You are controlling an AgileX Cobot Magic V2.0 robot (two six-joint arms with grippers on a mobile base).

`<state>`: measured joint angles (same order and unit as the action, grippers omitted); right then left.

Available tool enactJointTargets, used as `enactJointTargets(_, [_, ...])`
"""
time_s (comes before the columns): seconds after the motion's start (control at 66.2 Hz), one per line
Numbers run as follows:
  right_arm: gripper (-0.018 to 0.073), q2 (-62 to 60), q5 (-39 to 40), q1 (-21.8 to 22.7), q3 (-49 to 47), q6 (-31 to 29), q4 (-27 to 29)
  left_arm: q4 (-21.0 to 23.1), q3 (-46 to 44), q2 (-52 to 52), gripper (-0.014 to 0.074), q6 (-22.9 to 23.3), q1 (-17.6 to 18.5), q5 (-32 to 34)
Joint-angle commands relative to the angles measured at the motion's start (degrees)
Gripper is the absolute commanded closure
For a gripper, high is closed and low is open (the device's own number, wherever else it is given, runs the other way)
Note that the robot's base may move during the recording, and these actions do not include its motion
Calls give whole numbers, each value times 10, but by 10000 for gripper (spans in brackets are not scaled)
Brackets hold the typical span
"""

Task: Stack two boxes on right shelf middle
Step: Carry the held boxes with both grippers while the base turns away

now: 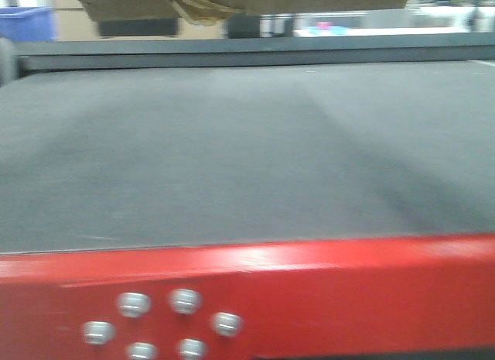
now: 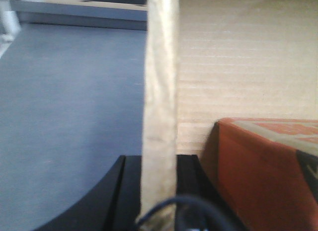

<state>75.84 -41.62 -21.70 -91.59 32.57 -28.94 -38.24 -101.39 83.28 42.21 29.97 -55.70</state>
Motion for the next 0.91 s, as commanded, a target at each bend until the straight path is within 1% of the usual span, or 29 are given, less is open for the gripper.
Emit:
enactJointTargets(0.0, [721, -11, 13, 6, -10, 0, -36, -44, -6, 0, 708, 4, -6, -15])
enactJointTargets(0.891, [721, -11, 13, 6, -10, 0, -36, -44, -6, -1, 708, 4, -6, -14])
